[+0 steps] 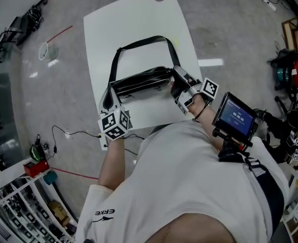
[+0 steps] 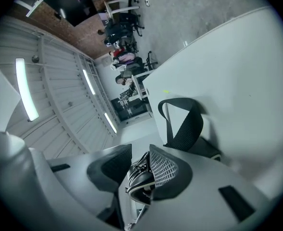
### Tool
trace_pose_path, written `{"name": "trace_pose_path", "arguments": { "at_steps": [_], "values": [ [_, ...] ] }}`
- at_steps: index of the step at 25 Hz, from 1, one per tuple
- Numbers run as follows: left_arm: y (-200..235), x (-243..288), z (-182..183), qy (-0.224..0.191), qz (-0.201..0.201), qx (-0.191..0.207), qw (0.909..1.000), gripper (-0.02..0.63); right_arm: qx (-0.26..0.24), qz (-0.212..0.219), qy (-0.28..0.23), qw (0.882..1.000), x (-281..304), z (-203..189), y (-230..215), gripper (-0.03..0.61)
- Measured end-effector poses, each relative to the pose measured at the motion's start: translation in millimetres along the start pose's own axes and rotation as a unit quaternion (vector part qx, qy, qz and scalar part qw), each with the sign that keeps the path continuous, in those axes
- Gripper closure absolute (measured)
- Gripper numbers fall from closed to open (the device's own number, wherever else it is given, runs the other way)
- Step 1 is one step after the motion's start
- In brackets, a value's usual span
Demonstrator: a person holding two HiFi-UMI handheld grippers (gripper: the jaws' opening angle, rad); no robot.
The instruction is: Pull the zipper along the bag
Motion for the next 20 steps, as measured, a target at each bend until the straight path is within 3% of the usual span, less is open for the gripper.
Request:
{"name": "trace_pose_path", "arguments": {
  "at_steps": [9,16,18,20],
  "values": [
    [2.0,-3.4,-0.4,0.001,0.009,0.001,1.0,0.611,0.025,0.019,0.012,0.999,2.5,-4.5,3.6,0.48],
    [-6.7,2.7,0.0,0.003,0.017,0.003,0.9998,0.611,-0.053,0.03,0.058,0.997,-0.5,-2.0,11.7,0.482],
    [-5.5,2.4,0.6,0.003,0.019,0.004,0.9998,0.611,-0.067,0.03,0.054,0.996,-0.4,-2.6,13.9,0.54],
    [-4.7,1.8,0.5,0.003,0.02,0.005,0.9998,0.611,-0.084,0.027,0.054,0.995,0.9,-3.9,16.0,0.559]
  ]
}}
Point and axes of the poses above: the fingertips, and each gripper's own axes: x forward along the fingers, y to its left, z out of its top, the point moved 1 cm from there along -x, backward along the fingers, and after that the axes turned 1 degree about -y, right-handed, at the moved point
